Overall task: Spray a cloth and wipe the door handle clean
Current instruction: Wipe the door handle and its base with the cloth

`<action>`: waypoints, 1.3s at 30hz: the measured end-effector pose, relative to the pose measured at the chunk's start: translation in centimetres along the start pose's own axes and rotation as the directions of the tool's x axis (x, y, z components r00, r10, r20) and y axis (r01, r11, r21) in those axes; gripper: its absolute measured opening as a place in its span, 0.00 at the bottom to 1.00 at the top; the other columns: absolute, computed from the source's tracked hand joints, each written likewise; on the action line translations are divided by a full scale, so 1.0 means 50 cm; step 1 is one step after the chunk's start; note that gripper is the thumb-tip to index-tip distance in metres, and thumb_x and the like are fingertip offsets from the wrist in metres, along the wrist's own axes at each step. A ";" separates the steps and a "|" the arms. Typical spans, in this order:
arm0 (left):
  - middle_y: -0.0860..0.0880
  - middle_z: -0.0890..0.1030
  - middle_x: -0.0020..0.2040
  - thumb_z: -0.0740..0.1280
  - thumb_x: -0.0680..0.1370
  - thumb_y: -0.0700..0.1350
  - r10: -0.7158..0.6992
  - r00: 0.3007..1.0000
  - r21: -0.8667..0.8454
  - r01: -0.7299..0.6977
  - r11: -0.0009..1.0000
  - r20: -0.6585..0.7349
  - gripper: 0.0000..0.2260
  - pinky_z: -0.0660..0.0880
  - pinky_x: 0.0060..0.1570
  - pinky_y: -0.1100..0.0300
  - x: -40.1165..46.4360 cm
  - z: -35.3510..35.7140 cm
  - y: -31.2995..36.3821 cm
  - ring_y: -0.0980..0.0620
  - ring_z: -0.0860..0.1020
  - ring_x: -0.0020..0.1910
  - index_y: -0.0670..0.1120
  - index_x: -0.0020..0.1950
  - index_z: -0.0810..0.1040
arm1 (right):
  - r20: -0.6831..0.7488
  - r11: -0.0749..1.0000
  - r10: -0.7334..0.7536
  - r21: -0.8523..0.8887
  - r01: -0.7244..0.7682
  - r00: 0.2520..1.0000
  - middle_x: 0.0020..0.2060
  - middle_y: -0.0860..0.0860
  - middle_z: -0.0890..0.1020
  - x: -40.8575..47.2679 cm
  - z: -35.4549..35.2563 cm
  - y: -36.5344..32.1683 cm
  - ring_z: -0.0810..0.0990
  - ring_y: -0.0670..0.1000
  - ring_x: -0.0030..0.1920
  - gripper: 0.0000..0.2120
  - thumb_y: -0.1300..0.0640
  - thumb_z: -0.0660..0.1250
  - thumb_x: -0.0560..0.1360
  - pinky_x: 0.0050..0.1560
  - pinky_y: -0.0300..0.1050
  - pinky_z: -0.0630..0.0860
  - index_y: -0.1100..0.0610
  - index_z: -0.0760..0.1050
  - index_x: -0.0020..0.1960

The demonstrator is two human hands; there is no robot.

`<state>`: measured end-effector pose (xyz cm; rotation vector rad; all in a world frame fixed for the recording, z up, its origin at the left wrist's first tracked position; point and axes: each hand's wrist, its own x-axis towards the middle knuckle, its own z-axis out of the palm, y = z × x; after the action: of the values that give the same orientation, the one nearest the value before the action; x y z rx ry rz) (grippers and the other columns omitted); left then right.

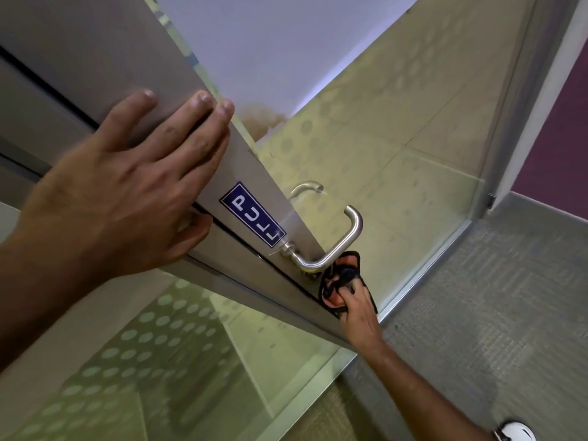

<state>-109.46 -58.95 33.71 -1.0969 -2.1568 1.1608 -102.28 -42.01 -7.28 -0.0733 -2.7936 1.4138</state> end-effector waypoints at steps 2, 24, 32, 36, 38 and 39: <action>0.42 0.47 0.87 0.52 0.76 0.61 0.000 1.000 -0.004 0.000 1.000 -0.001 0.43 0.42 0.82 0.39 0.000 0.006 0.000 0.41 0.49 0.87 0.37 0.85 0.48 | -0.048 0.996 0.029 0.080 -0.025 0.998 0.59 0.56 0.75 0.003 -0.005 -0.015 0.75 0.60 0.58 0.22 0.78 0.66 0.66 0.53 0.54 0.78 0.60 0.79 0.55; 0.40 0.45 0.87 0.53 0.75 0.61 0.005 1.000 -0.084 -0.004 0.996 0.002 0.44 0.46 0.81 0.32 0.005 0.019 -0.007 0.38 0.47 0.86 0.35 0.84 0.50 | 0.059 0.563 -0.255 0.820 0.099 0.965 0.59 0.46 0.85 0.106 -0.156 -0.135 0.82 0.49 0.63 0.16 0.60 0.67 0.79 0.64 0.45 0.77 0.47 0.83 0.61; 0.40 0.45 0.87 0.51 0.76 0.60 -0.021 1.000 -0.034 0.021 0.999 0.022 0.43 0.45 0.80 0.36 0.008 -0.007 0.002 0.39 0.50 0.86 0.36 0.84 0.50 | 0.189 0.623 -0.008 0.769 -0.143 0.982 0.53 0.40 0.87 -0.004 -0.114 -0.147 0.83 0.41 0.58 0.20 0.73 0.62 0.80 0.67 0.44 0.77 0.51 0.80 0.60; 0.37 0.47 0.87 0.48 0.78 0.60 -0.016 0.998 0.022 0.015 1.000 0.067 0.42 0.44 0.80 0.38 0.008 -0.035 0.005 0.38 0.51 0.85 0.34 0.84 0.49 | 0.090 0.613 0.131 0.775 -0.152 0.987 0.42 0.53 0.84 -0.101 -0.133 -0.216 0.84 0.53 0.45 0.09 0.59 0.63 0.79 0.51 0.50 0.81 0.52 0.81 0.46; 0.37 0.47 0.86 0.44 0.78 0.60 -0.013 0.995 0.043 0.009 0.999 0.096 0.41 0.46 0.80 0.39 0.006 -0.049 0.006 0.38 0.52 0.85 0.33 0.84 0.48 | -0.110 0.676 0.052 0.735 0.046 0.993 0.40 0.52 0.81 -0.124 -0.164 -0.273 0.82 0.54 0.41 0.08 0.58 0.63 0.77 0.45 0.48 0.81 0.48 0.79 0.43; 0.36 0.47 0.86 0.43 0.79 0.60 -0.010 0.994 0.065 0.003 0.998 0.105 0.41 0.48 0.80 0.39 0.005 -0.055 0.007 0.38 0.52 0.85 0.33 0.84 0.47 | -0.164 0.704 0.014 0.702 0.107 0.986 0.41 0.48 0.81 -0.122 -0.185 -0.300 0.82 0.51 0.42 0.10 0.59 0.63 0.76 0.45 0.43 0.81 0.44 0.78 0.45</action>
<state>-107.53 -57.32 34.92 -1.0210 -2.1831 1.3027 -96.47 -43.70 10.38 -0.0966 -1.9192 2.2405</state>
